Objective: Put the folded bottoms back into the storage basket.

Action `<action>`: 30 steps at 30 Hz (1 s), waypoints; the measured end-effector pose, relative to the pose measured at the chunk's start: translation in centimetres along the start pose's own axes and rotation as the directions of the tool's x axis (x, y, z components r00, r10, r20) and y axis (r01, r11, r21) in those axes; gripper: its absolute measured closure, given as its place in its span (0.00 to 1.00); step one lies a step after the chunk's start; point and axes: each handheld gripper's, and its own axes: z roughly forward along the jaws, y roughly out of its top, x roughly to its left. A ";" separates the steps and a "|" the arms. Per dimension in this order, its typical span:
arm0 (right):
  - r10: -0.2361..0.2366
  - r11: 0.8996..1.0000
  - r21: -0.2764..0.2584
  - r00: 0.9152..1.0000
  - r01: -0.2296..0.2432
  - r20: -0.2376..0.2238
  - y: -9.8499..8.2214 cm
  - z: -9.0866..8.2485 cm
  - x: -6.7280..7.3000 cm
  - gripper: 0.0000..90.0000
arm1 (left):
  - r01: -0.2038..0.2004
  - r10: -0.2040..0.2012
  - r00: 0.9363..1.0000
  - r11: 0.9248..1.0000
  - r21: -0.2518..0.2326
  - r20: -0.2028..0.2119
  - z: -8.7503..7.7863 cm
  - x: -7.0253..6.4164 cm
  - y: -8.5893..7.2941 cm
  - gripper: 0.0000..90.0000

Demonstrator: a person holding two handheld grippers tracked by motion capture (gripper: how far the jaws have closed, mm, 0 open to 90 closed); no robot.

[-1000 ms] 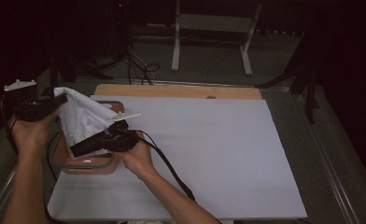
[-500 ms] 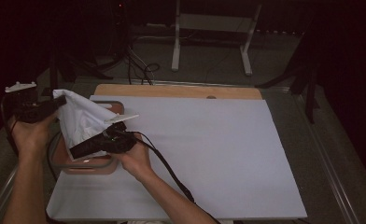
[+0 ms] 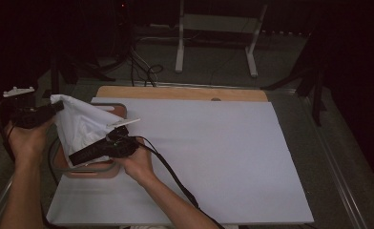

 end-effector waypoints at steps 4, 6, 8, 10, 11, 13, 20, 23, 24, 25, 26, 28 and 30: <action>-0.001 1.000 0.004 1.000 0.001 0.008 -0.2 0.3 0.0 0.87 | 0.008 -0.008 1.000 1.000 0.006 -0.008 0.2 0.2 -0.1 0.93; 0.000 1.000 0.008 1.000 0.000 0.013 -0.3 0.5 0.0 0.86 | 0.011 -0.011 1.000 1.000 0.006 -0.018 0.4 0.2 -0.3 0.91; -0.018 1.000 0.009 0.999 0.018 0.049 -0.3 0.7 -0.1 0.66 | 0.046 -0.047 0.999 0.999 -0.011 -0.027 0.6 0.3 -0.4 0.68; 0.004 1.000 -0.019 0.998 -0.003 0.059 -0.4 0.7 -0.1 0.39 | 0.063 -0.063 0.997 0.998 -0.007 -0.041 0.8 0.3 -0.5 0.44; 0.002 1.000 -0.021 0.999 -0.001 0.054 -0.4 0.6 -0.3 0.35 | 0.061 -0.061 0.997 0.998 -0.003 -0.055 1.0 0.2 -0.5 0.34; -0.010 1.000 -0.020 0.998 0.011 0.064 -0.4 0.5 -0.4 0.27 | 0.064 -0.064 0.996 0.998 -0.001 -0.063 1.1 0.1 -0.7 0.22; -0.035 0.999 -0.038 0.997 0.038 0.074 -0.5 -0.2 -0.6 0.20 | 0.057 -0.057 0.997 0.998 -0.006 -0.046 1.5 -0.4 -1.0 0.08; -0.050 0.998 -0.040 0.996 0.053 0.073 -0.6 -0.5 -0.7 0.18 | 0.051 -0.051 0.998 0.999 -0.013 -0.034 1.6 -0.6 -1.1 0.03; -0.062 0.997 -0.038 0.995 0.065 0.077 -0.6 -0.7 -0.8 0.17 | 0.050 -0.050 0.998 0.999 -0.014 -0.030 1.6 -0.7 -1.2 0.03; -0.062 0.997 -0.038 0.995 0.065 0.077 -0.6 -0.7 -0.8 0.17 | 0.047 -0.047 0.999 0.999 -0.017 -0.023 1.7 -0.8 -1.3 0.03; -0.055 0.998 -0.040 0.996 0.058 0.069 -0.6 -1.0 -0.8 0.17 | 0.042 -0.042 0.999 0.999 -0.021 -0.009 1.7 -1.0 -1.5 0.01; -0.058 0.997 -0.046 0.996 0.062 0.074 -0.6 -1.1 -0.9 0.17 | 0.038 -0.038 0.999 0.999 -0.021 0.000 1.7 -1.1 -1.6 0.01; -0.064 0.996 -0.052 0.995 0.068 0.077 -0.6 -1.3 -1.0 0.17 | 0.034 -0.034 0.999 0.999 -0.026 0.011 1.7 -1.4 -1.8 0.00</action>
